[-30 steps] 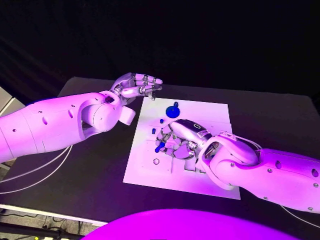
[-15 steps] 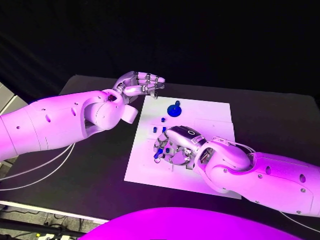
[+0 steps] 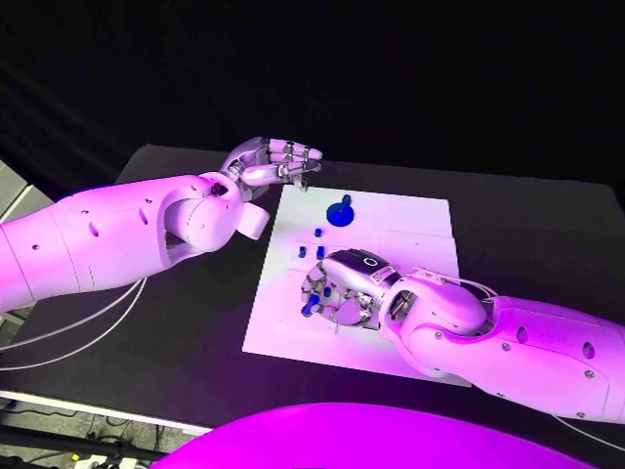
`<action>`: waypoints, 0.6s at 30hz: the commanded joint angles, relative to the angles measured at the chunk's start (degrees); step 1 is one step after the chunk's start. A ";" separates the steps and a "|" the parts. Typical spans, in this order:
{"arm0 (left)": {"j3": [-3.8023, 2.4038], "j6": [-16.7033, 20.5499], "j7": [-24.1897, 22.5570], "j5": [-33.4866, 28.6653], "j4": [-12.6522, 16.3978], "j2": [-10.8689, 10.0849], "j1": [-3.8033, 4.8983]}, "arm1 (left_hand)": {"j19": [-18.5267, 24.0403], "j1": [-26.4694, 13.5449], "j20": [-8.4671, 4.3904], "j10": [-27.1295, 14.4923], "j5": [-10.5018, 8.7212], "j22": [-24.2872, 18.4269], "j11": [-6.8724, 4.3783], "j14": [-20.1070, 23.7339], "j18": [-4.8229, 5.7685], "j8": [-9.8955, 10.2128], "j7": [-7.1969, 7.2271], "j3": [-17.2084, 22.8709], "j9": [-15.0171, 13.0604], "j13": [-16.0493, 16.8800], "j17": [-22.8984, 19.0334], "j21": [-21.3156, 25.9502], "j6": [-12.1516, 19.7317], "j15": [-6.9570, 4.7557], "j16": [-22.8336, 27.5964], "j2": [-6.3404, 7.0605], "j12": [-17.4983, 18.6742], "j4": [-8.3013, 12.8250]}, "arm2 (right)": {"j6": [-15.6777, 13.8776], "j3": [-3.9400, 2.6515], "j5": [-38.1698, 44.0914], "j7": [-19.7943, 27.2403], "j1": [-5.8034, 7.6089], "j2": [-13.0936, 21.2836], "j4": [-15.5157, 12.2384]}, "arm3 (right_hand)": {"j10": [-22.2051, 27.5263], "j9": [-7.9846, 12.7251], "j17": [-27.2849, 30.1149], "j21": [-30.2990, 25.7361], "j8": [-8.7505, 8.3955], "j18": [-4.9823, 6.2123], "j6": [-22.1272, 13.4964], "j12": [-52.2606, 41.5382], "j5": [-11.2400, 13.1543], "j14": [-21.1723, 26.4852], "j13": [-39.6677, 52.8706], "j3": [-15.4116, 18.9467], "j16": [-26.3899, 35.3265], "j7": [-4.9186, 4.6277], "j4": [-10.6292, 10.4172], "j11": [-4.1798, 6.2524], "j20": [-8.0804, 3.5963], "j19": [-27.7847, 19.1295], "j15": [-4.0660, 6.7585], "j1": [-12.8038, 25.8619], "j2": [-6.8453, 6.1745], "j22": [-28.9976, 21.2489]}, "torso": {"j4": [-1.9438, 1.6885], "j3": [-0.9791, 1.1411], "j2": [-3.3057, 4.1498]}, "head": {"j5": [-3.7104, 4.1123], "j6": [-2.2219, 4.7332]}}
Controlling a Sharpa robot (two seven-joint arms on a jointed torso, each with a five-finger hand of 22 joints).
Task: Assemble the parts on the task board
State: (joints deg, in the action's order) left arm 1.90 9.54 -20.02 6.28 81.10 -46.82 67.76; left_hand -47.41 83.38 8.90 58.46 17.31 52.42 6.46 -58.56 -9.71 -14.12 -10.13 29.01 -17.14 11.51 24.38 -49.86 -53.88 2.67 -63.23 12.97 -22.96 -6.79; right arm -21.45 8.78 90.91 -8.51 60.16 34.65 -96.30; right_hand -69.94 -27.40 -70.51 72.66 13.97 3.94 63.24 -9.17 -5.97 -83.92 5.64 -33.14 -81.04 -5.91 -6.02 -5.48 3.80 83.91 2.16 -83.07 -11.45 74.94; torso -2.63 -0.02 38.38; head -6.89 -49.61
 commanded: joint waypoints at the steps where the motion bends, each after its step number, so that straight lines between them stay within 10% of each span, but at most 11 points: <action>1: -0.04 -0.62 -0.60 -0.35 0.03 0.17 0.03 | 0.18 -0.22 -0.13 -0.53 -0.23 -0.05 0.01 0.38 -0.74 -0.31 0.11 -0.24 -0.08 0.09 -0.09 0.35 -0.18 -0.02 0.30 -0.20 -0.23 0.05 | 2.31 0.01 1.96 -0.63 -0.07 0.02 -0.08 | -3.81 0.08 -0.05 -0.24 0.40 -0.71 0.07 -0.23 -0.29 -2.64 2.20 -0.13 -0.28 -0.33 0.35 3.34 -0.28 1.57 0.07 0.02 0.40 8.86 | 0.00 -0.01 -0.01 | -0.06 -0.12; 18: -0.04 -0.78 -0.50 -0.35 -0.01 0.21 0.03 | 0.18 -0.22 -0.13 -0.53 -0.23 -0.05 0.01 0.38 -0.74 -0.31 0.11 -0.24 -0.08 0.09 -0.09 0.35 -0.18 -0.02 0.30 -0.20 -0.23 0.05 | 4.94 0.07 4.88 -2.90 -0.09 -0.65 -0.03 | -3.51 -0.14 0.27 -0.72 0.23 -0.63 -0.25 0.24 0.01 -2.57 2.42 -0.22 -0.17 -0.34 0.69 3.22 -0.17 1.42 -0.06 1.07 0.14 8.76 | 0.00 -0.08 0.01 | -0.03 0.01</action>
State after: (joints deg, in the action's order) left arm 1.90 9.51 -19.96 6.25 81.01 -46.74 67.76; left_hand -47.41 83.38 8.90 58.46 17.31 52.42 6.46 -58.56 -9.71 -14.12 -10.13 29.01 -17.13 11.51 24.38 -49.86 -53.88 2.67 -63.23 12.97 -22.96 -6.80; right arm -18.87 8.69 93.92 -10.37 60.22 34.11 -96.38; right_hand -69.94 -27.42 -70.25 71.98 14.19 3.95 62.88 -9.05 -5.88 -83.92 7.00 -33.52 -81.04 -6.05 -5.58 -5.47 3.80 83.91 2.16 -82.25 -11.50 74.93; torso -2.63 -0.08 38.36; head -6.89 -49.52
